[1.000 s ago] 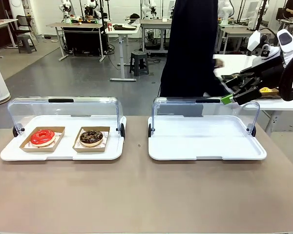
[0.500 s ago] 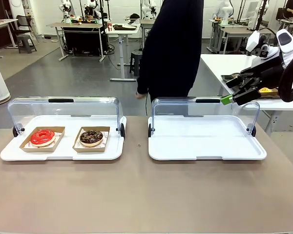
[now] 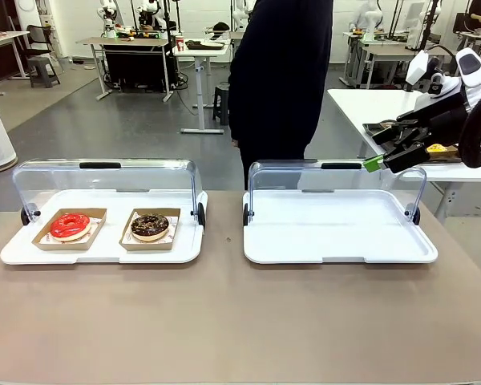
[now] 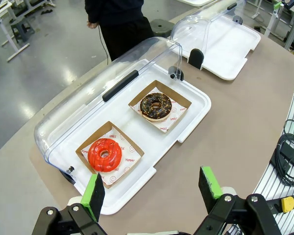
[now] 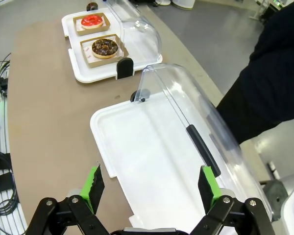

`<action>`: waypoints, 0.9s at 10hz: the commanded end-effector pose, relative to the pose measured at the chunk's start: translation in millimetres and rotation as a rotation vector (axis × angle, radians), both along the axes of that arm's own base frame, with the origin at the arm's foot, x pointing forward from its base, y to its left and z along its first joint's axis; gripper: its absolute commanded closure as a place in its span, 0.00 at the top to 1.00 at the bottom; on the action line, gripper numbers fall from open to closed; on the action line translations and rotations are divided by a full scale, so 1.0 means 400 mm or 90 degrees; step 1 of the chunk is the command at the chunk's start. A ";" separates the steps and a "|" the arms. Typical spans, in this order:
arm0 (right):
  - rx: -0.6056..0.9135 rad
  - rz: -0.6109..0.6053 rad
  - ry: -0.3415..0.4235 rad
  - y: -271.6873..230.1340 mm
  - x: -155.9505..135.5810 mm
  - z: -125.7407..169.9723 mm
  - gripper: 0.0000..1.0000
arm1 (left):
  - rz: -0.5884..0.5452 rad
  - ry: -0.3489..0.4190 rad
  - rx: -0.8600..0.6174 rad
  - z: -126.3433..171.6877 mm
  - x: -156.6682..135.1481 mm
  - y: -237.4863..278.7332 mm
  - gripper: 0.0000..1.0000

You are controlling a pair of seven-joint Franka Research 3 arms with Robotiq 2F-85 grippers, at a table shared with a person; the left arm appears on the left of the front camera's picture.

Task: Provide the desired donut to the person.
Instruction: Place the picked Paper togo box onto the Handle tray extended by the person.

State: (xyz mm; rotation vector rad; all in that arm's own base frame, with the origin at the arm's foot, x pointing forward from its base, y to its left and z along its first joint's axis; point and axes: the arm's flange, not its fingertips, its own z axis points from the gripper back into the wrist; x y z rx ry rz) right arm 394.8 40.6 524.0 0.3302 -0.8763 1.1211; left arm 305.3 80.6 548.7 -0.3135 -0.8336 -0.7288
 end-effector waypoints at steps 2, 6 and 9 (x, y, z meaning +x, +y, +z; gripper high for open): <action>0.004 0.006 0.000 0.000 0.002 -0.002 1.00 | -0.005 -0.002 -0.004 -0.002 0.001 0.002 1.00; 0.004 0.006 0.000 0.000 0.002 -0.002 1.00 | -0.005 -0.002 -0.004 -0.002 0.001 0.002 1.00; 0.004 0.006 0.000 0.000 0.002 -0.002 1.00 | -0.005 -0.002 -0.004 -0.002 0.001 0.002 1.00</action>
